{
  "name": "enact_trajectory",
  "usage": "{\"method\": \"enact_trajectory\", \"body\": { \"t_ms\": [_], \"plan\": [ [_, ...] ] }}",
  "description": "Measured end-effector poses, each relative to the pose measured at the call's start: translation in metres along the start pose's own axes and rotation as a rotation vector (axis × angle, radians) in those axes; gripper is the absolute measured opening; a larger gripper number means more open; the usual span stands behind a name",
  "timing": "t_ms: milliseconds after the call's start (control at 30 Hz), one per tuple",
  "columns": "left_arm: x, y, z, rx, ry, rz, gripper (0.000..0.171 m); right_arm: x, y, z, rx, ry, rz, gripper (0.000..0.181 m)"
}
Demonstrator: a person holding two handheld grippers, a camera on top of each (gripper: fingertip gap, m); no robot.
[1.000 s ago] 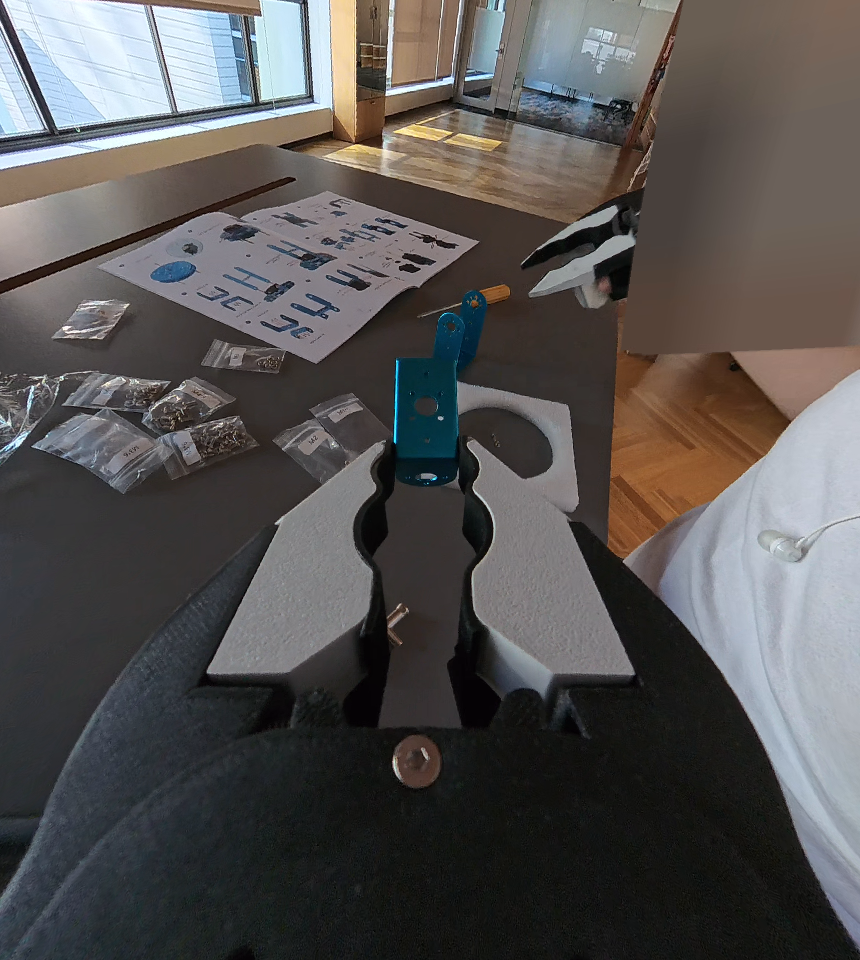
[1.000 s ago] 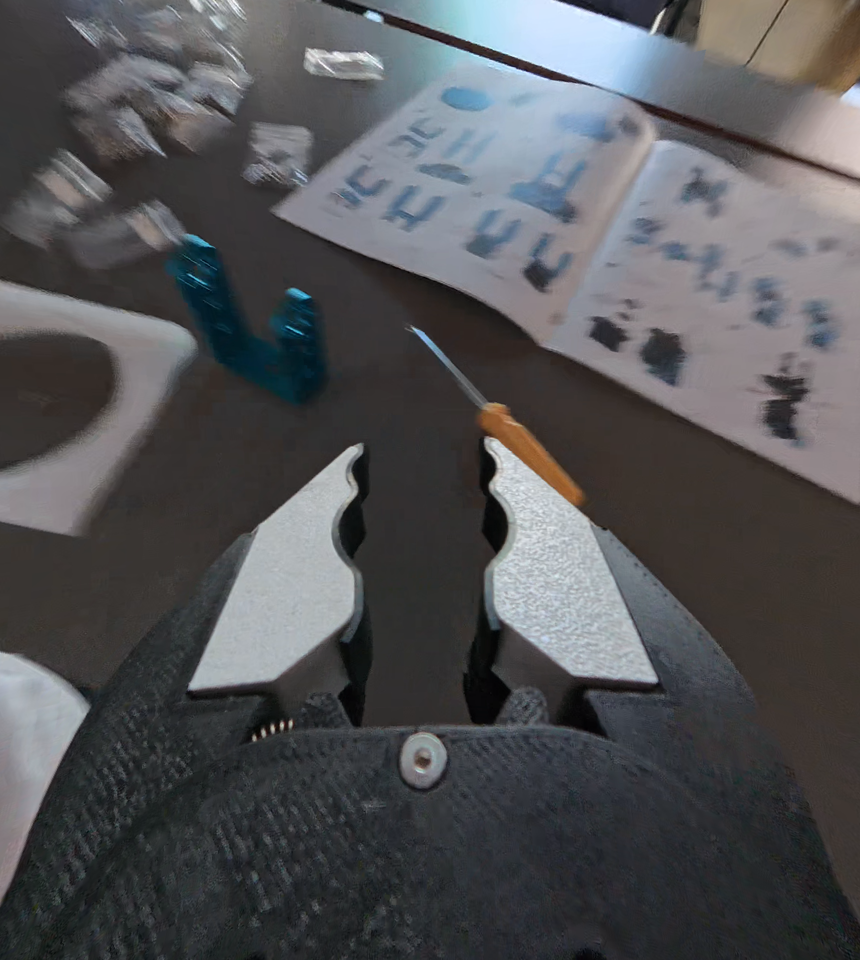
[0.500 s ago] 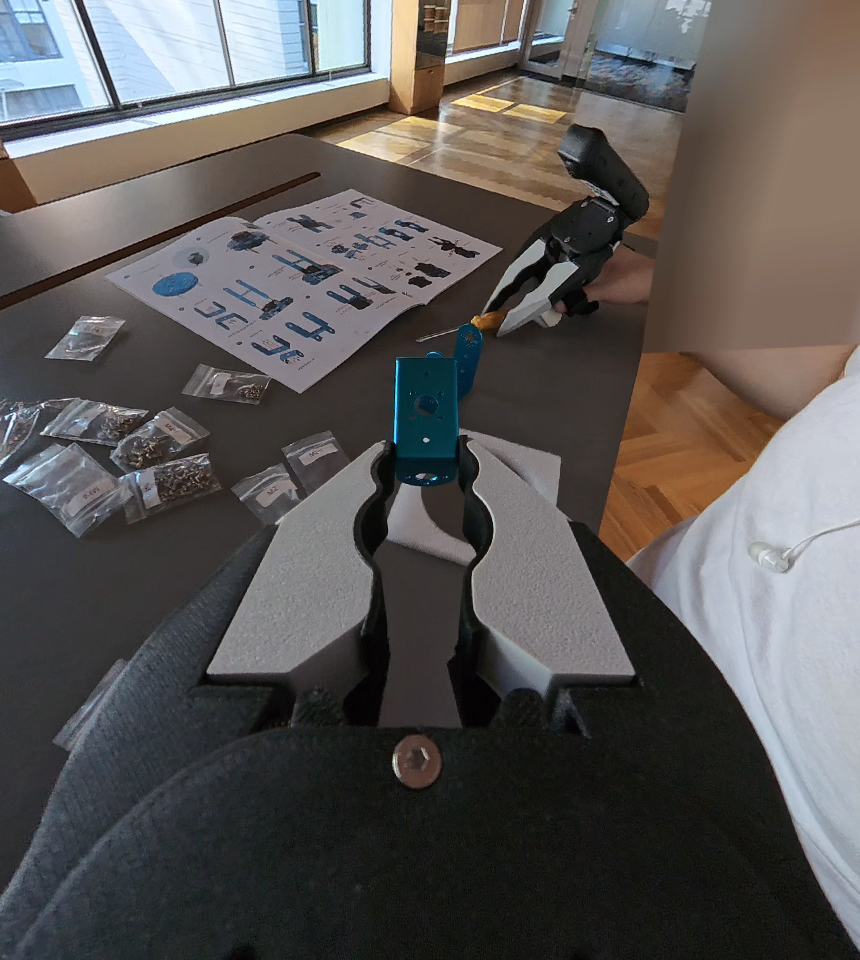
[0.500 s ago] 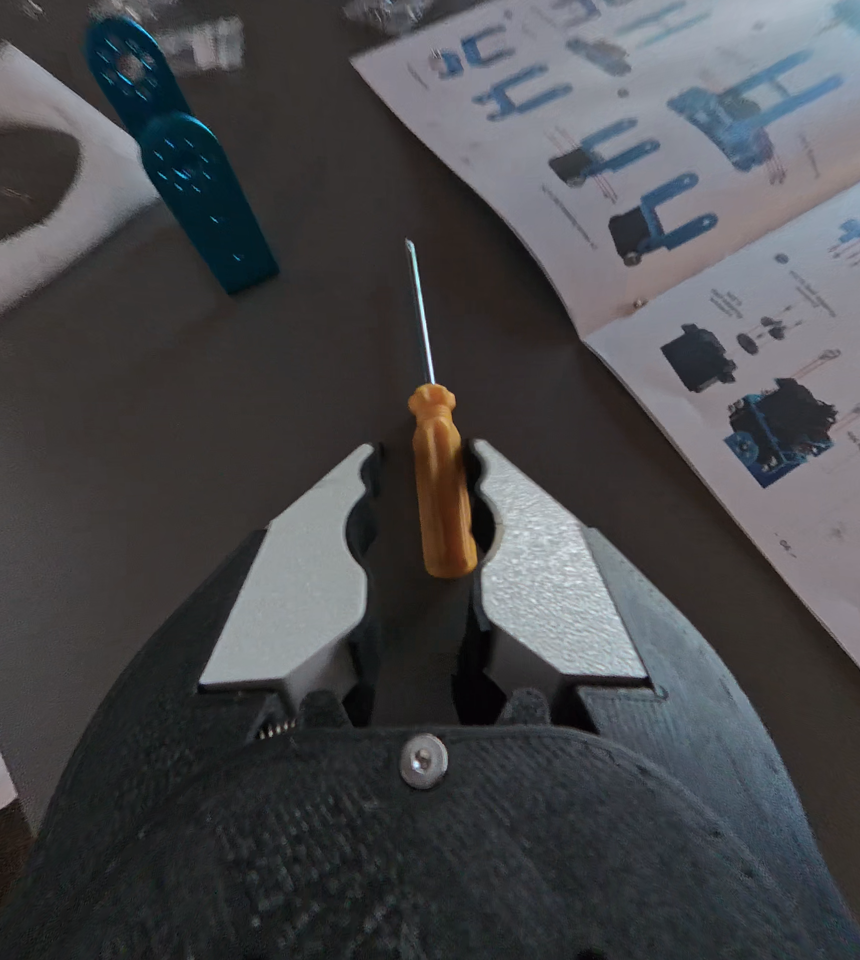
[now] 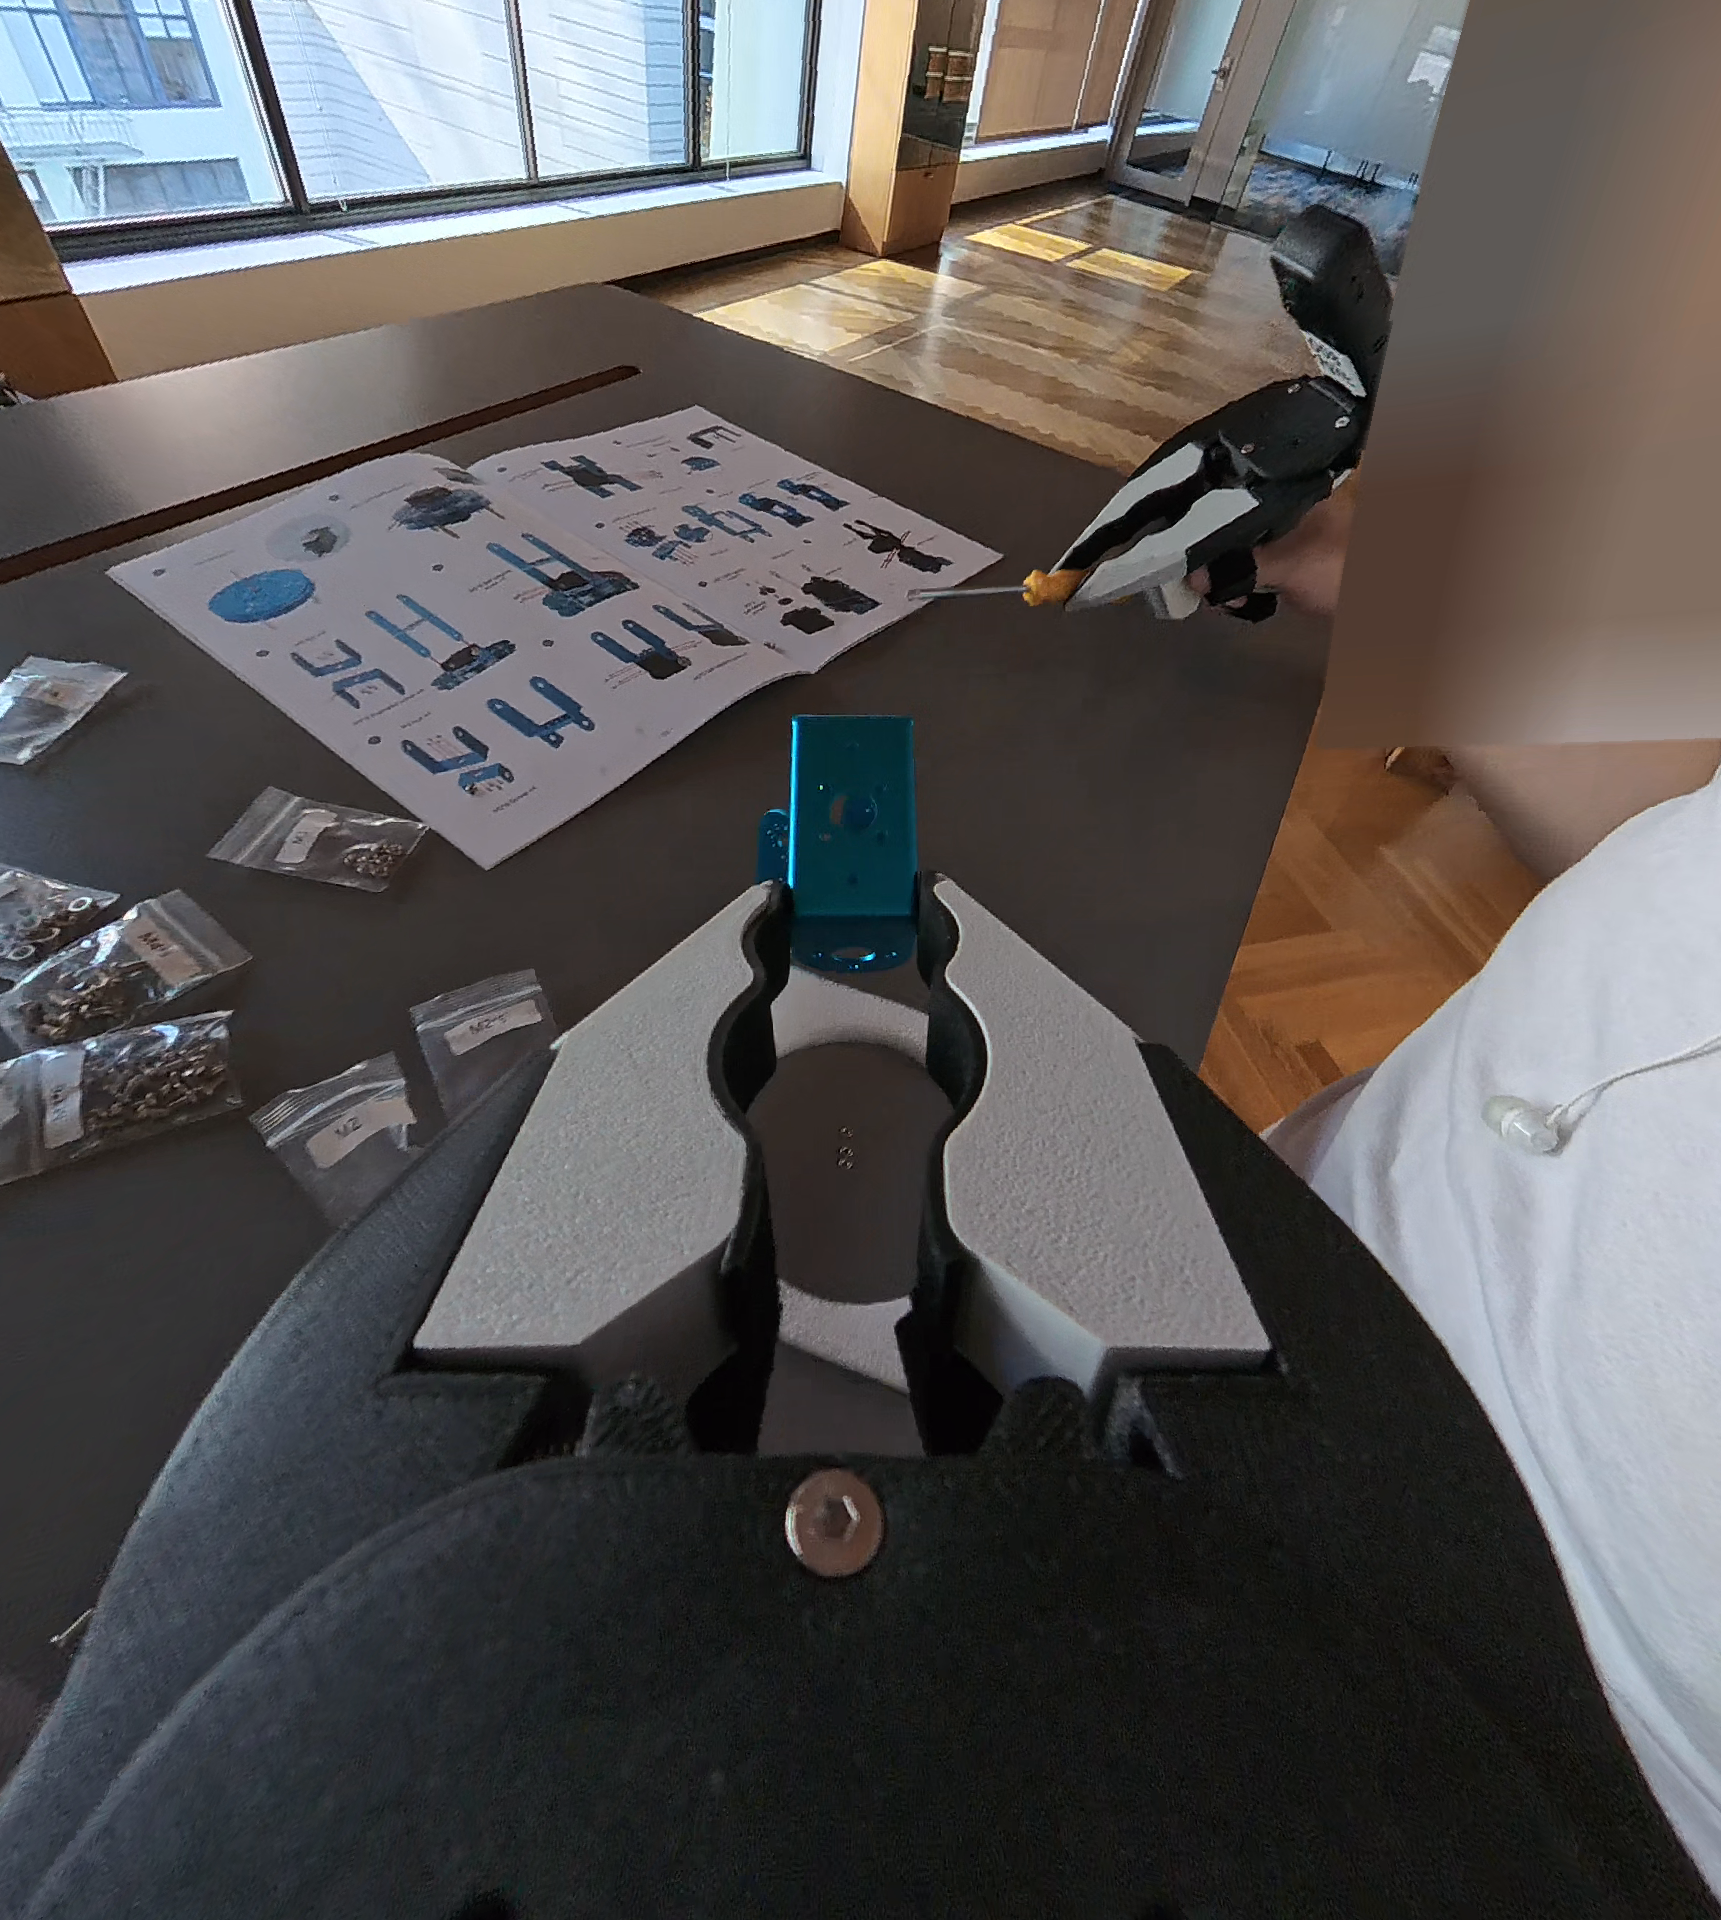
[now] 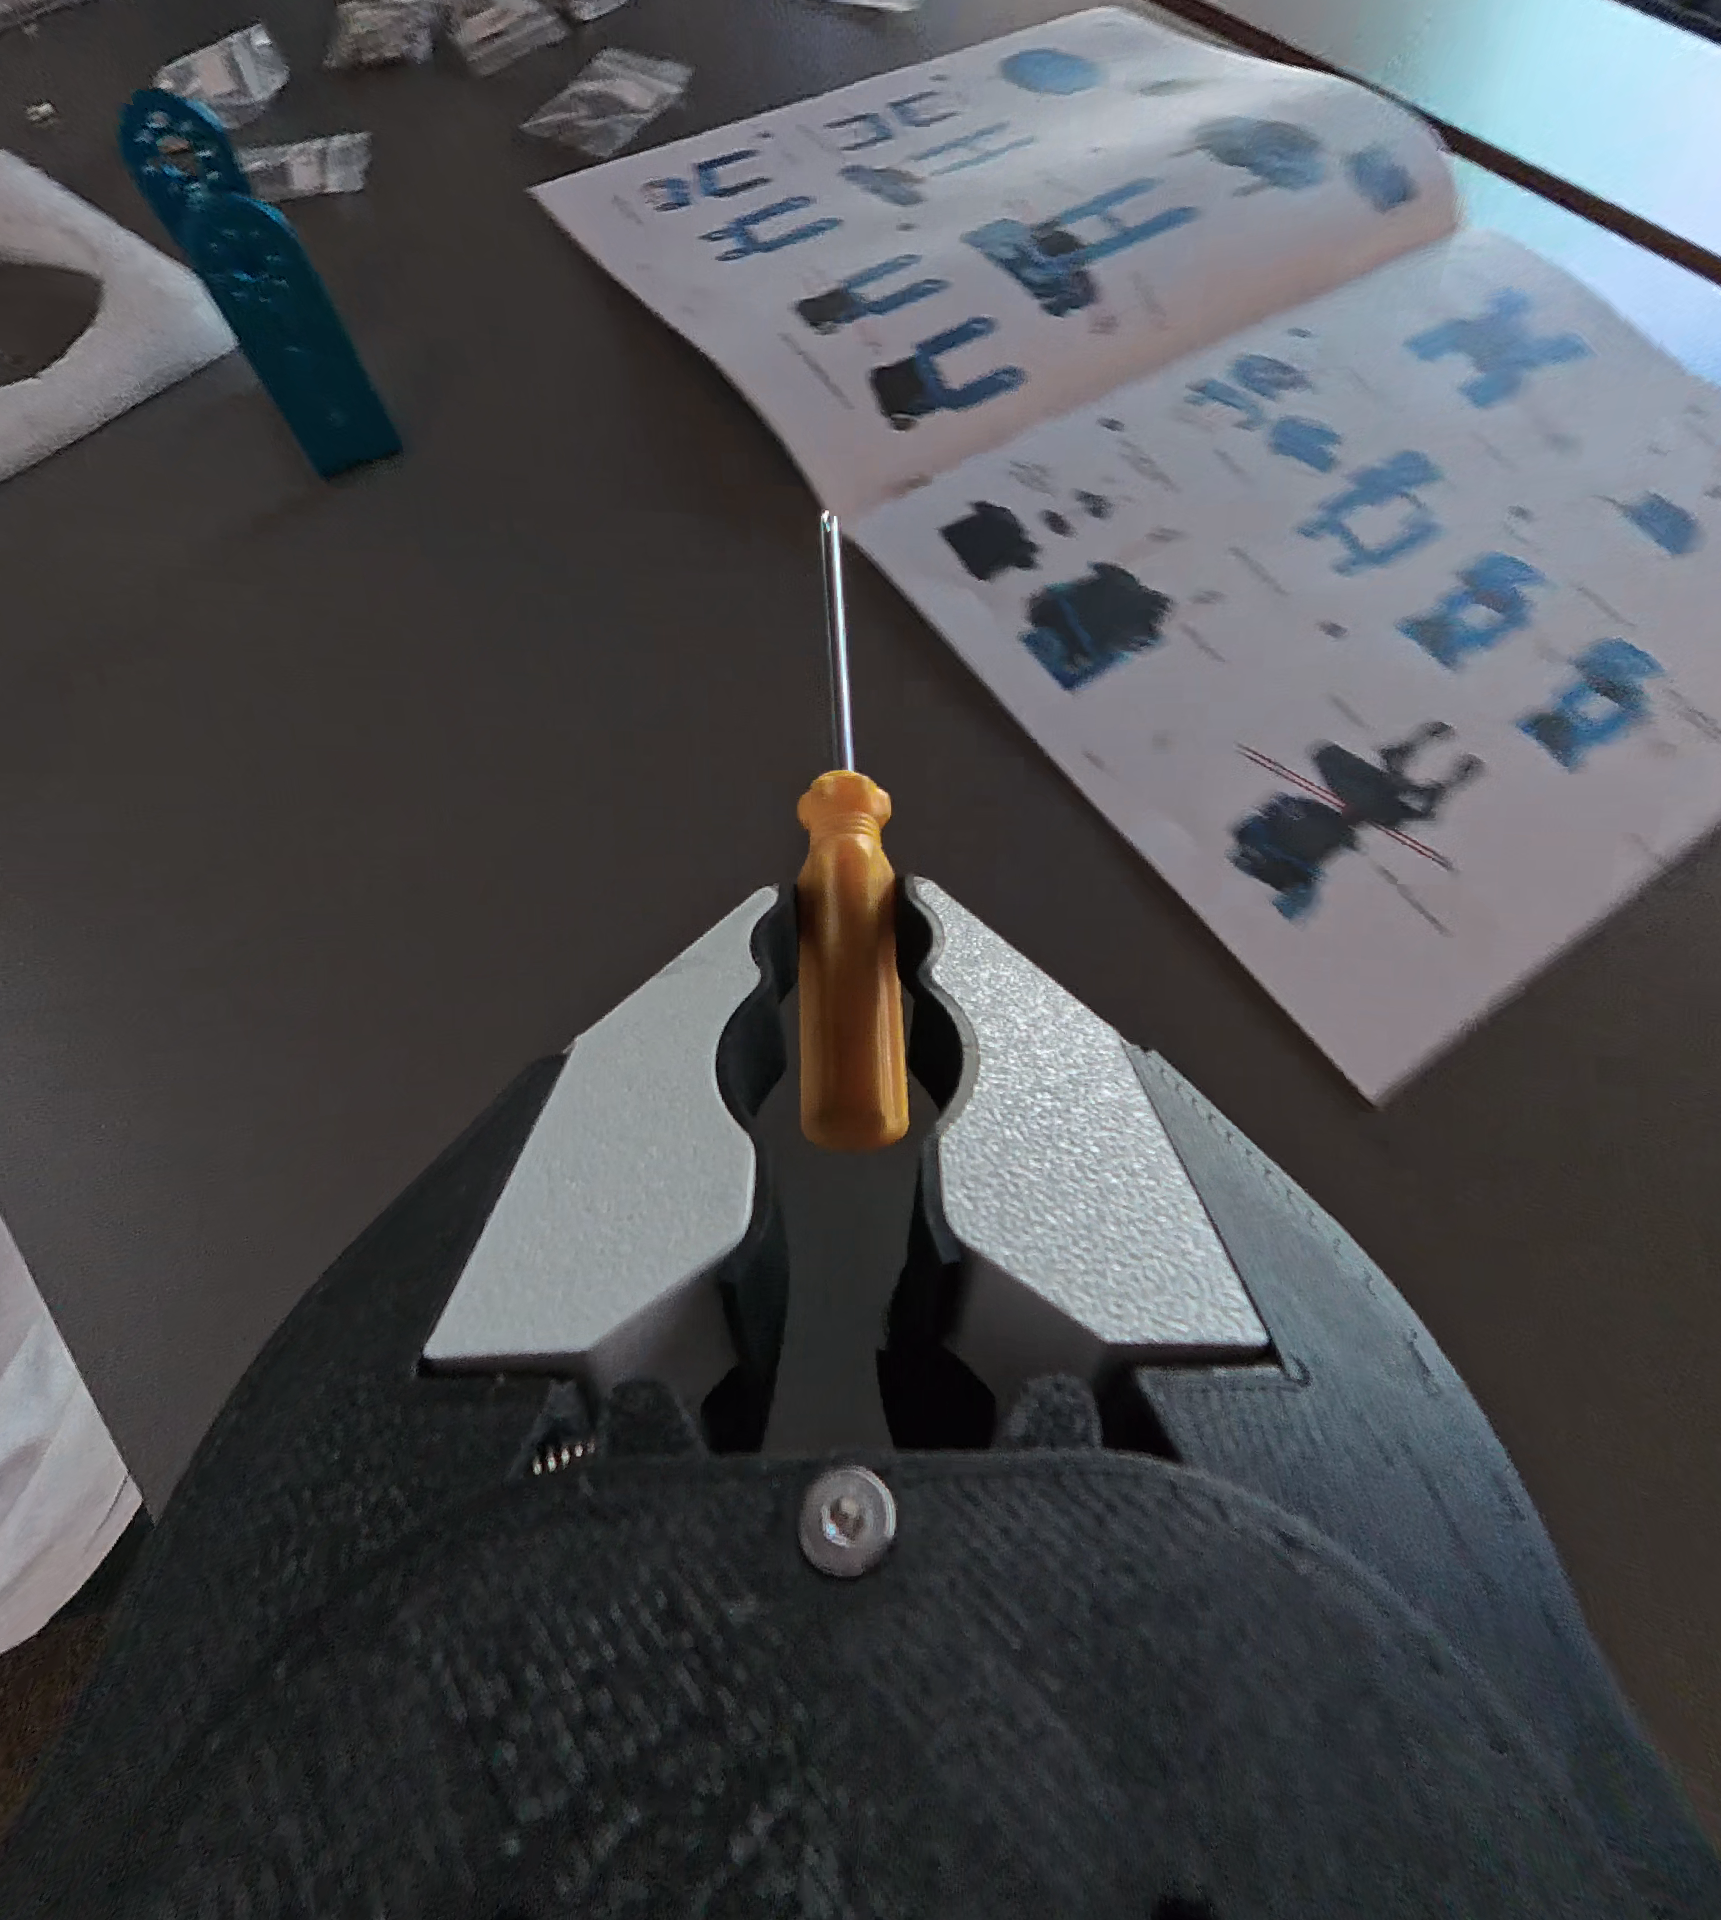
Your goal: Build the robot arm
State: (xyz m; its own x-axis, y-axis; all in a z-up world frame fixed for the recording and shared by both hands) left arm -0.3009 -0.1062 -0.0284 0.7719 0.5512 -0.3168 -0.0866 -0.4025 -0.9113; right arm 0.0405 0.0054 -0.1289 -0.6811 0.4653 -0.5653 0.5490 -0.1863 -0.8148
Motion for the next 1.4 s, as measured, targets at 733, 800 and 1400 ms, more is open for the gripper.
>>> {"method": "enact_trajectory", "body": {
  "t_ms": [733, 800, 1400],
  "plan": [
    [-0.108, -0.001, 0.077, 0.003, -0.396, -0.026, 0.023, 0.029, 0.006, 0.023, -0.085, -0.200, 0.042, 0.018],
    [-0.123, 0.000, 0.084, -0.003, -0.423, -0.042, 0.023, 0.034, 0.003, 0.025, -0.088, -0.206, 0.044, 0.018],
    [-0.130, 0.029, 0.105, 0.039, -0.389, -0.021, 0.023, 0.043, -0.012, 0.037, -0.072, -0.133, 0.044, 0.038]
  ]
}}
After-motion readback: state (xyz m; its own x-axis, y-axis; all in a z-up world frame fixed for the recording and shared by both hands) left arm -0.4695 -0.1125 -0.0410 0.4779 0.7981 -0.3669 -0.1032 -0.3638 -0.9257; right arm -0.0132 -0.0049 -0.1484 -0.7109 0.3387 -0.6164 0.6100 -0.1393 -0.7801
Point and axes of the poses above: each gripper's, where its closed fingertips meet, x out along the fingers, y out of its underside, z = x × y across the jaws, the point moved 1 cm from there along -x, back along the fingers, and after that the axes turned 7 degrees about -x, right-handed, at the moved point
